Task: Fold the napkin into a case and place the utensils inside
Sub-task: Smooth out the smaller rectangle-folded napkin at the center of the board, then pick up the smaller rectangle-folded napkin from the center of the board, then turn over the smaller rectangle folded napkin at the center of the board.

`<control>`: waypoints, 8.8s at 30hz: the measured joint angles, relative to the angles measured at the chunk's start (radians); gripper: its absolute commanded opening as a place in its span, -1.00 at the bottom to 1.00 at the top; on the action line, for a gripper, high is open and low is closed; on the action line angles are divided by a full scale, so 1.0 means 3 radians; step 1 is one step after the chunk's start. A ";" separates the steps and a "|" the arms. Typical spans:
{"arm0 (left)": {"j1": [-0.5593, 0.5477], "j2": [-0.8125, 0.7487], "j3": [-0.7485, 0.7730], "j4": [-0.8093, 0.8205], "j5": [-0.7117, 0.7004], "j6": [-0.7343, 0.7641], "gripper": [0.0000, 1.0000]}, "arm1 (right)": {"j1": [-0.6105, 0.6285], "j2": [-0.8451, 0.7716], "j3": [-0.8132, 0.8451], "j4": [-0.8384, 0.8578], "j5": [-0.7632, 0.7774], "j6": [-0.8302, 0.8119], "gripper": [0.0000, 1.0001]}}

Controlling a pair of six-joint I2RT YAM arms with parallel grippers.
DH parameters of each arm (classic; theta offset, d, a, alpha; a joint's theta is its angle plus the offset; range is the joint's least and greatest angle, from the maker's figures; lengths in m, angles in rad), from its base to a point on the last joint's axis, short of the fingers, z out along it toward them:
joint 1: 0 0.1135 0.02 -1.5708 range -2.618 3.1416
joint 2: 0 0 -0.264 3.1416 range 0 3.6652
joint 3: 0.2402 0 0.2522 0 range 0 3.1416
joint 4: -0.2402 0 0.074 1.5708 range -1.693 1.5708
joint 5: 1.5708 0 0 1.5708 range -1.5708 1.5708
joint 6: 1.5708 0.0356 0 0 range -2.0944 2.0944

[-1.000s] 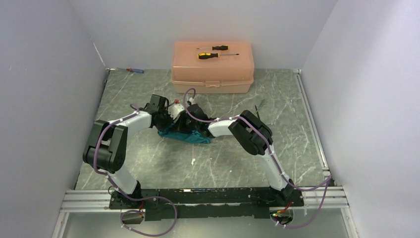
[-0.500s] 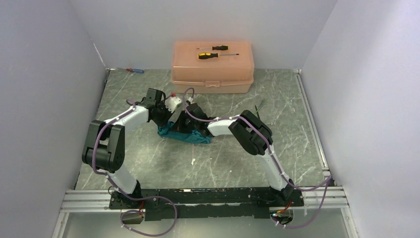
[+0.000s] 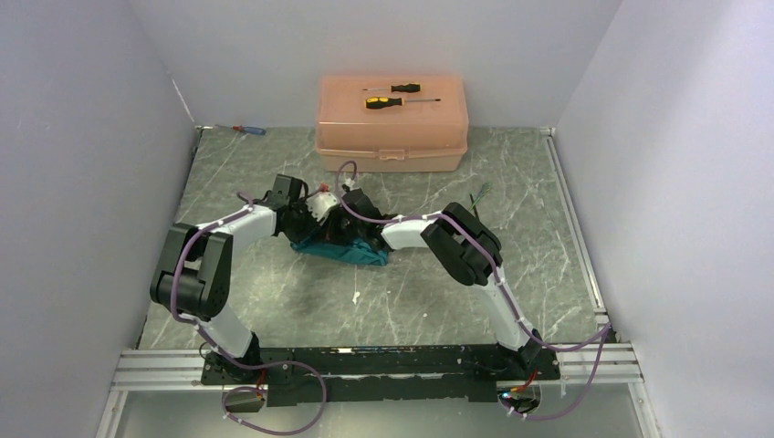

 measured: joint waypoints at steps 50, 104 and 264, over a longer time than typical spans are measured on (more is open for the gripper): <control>0.0273 -0.0188 -0.0045 -0.0216 0.0523 -0.0066 -0.95 | -0.0103 0.0547 0.1013 -0.0507 -0.0460 -0.0234 -1.00; 0.0356 -0.0224 -0.0240 -0.0142 0.0521 -0.0350 -0.95 | -0.0272 0.0763 0.1663 -0.0587 -0.0797 -0.0487 -0.95; 0.0787 0.0754 0.1659 -0.3463 0.1629 0.2787 -0.95 | 0.0384 -0.1016 -0.0474 -0.1310 0.0117 -0.5895 -1.00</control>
